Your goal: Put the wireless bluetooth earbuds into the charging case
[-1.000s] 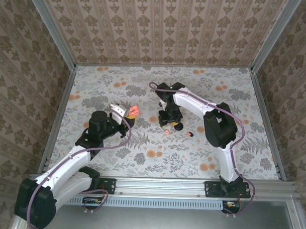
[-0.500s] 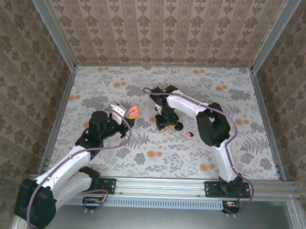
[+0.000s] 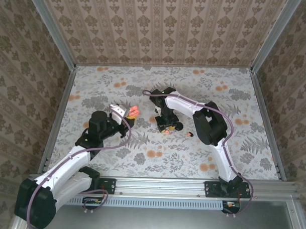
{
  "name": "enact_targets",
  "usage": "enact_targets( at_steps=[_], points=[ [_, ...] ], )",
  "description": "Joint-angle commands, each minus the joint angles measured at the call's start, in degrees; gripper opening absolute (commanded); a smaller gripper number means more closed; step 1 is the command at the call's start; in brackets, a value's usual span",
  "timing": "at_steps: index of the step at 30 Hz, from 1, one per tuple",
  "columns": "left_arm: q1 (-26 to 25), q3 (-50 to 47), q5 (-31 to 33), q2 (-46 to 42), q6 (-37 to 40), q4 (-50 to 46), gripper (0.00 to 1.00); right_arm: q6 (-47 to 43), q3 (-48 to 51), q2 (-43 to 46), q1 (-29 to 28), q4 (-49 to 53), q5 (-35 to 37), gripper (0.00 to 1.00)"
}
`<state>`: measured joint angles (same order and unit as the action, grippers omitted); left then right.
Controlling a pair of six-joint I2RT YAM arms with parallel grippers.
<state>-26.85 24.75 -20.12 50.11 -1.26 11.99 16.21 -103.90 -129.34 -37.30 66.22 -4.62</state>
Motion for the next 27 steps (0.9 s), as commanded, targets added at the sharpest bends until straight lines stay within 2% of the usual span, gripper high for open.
enact_targets(
  at_steps=[1,14,23,27],
  points=[
    [1.93,0.29,0.26,-0.99,1.51,-0.54,0.16,-0.57,-0.87,-1.43,-0.41,1.38,1.62,0.4],
    [2.15,0.2,0.34,-1.24,1.5,-0.76,0.16,-0.47,-0.98,-2.66,-0.67,1.9,2.38,0.4],
    [2.19,0.12,0.01,-0.99,1.29,-0.54,0.16,-0.4,-0.66,-2.14,-0.93,2.03,3.06,0.31],
    [2.16,-0.14,-0.48,-0.23,0.8,0.38,0.16,-0.05,0.62,-0.14,-0.93,0.69,3.64,0.3]
  ],
)
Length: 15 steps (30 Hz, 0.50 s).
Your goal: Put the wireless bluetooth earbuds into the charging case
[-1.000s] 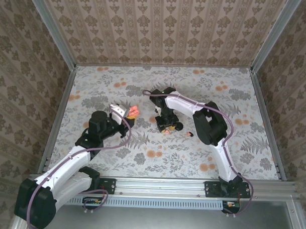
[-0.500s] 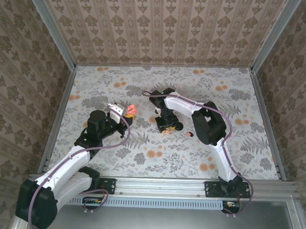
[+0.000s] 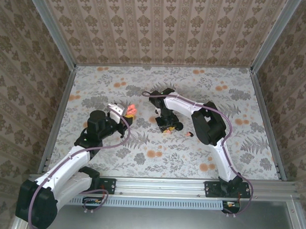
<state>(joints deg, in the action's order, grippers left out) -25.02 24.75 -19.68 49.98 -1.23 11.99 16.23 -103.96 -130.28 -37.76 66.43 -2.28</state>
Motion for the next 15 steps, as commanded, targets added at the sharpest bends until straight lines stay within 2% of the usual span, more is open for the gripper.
enact_targets(
  at_steps=[1,7,11,15],
  points=[
    [0.27,-0.3,-1.19,0.28,0.58,0.85,0.16,0.08,1.36,1.67,-0.47,-0.24,1.48,0.29],
    [0.15,-1.09,-3.59,3.64,-1.34,5.04,0.16,1.08,8.0,8.53,-0.3,-7.19,1.45,0.28],
    [-0.04,-4.51,-4.67,7.57,-3.5,14.08,0.16,2.39,13.77,13.76,0.12,-13.21,2.01,0.27],
    [-0.42,-4.95,-6.95,12.12,-4.36,19.06,0.16,3.29,20.13,18.63,0.57,-19.73,1.61,0.27]
  ],
)
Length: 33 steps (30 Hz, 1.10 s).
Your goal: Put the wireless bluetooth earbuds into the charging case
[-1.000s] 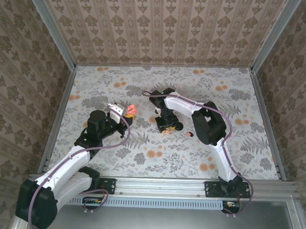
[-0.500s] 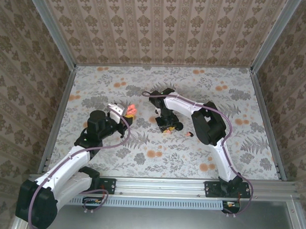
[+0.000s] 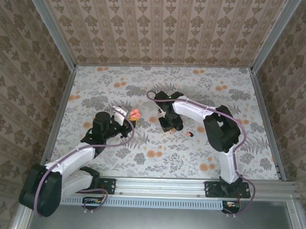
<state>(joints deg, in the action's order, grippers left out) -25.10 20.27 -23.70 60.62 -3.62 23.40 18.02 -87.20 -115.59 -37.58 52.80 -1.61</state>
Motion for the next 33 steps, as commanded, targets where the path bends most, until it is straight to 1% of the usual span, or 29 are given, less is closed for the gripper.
enact_targets(
  at_steps=[1,5,10,11,17,24,25,28,33],
  points=[
    [-0.47,-0.77,-3.41,2.43,-1.88,9.49,0.16,1.83,5.2,5.52,0.73,-8.59,0.31,0.27],
    [-0.59,-1.56,-4.39,5.85,-1.32,14.73,0.16,3.49,13.21,11.35,1.94,-17.46,-0.07,0.27],
    [-0.59,-1.17,-6.55,12.32,-2.49,21.89,0.16,3.27,19.52,16.83,2.78,-26.04,-1.67,0.26],
    [-2.24,-0.72,-6.99,13.77,-2.47,22.87,0.16,2.98,20.59,17.8,2.86,-27.7,-2.18,0.26],
    [-3.95,2.24,-9.37,20.04,-2.44,27.13,0.17,1.86,23.76,22.18,3.18,-32.21,-2.37,0.26],
    [-5.11,5.35,-12.68,23.71,-1.61,28.46,0.17,-0.07,28.38,29.39,3.22,-39.95,-2.31,0.25],
    [-5.31,5.76,-12.68,24.19,-1.47,28.67,0.17,-0.37,29.33,30.69,3.22,-41.78,-2.78,0.25],
    [-5.61,6.94,-16.29,25.41,-1.13,29.41,0.17,-1.11,31.73,34.13,3.2,-47.01,-4.7,0.25],
    [-6.32,7.33,-18.11,26.75,-0.83,33.44,0.17,-1.95,34.72,38.34,3.04,-54.65,-9.67,0.25]
  ],
)
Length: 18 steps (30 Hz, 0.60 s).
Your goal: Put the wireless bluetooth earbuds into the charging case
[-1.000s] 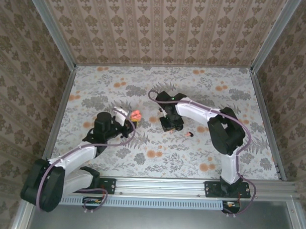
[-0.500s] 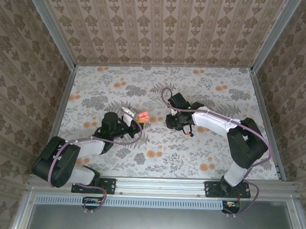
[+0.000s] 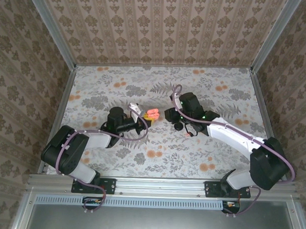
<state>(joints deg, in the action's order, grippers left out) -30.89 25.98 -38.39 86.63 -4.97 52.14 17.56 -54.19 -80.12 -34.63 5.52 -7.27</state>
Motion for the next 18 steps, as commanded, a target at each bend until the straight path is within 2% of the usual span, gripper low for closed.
enact_targets(
  at_steps=[1,7,18],
  points=[
    [-0.56,1.79,-3.81,0.97,0.63,5.14,0.17,-1.48,2.4,3.4,0.09,-9.21,-4.73,0.25],
    [-1.1,2.84,-5.35,1.31,1.44,5.49,0.16,-3.47,3.93,4.54,-1.12,-15.77,-8.7,0.25],
    [-1.36,3.91,-6.49,0.86,1.11,5.58,0.16,-5.9,1.73,1.48,-3.29,-18.4,-11.98,0.25]
  ],
)
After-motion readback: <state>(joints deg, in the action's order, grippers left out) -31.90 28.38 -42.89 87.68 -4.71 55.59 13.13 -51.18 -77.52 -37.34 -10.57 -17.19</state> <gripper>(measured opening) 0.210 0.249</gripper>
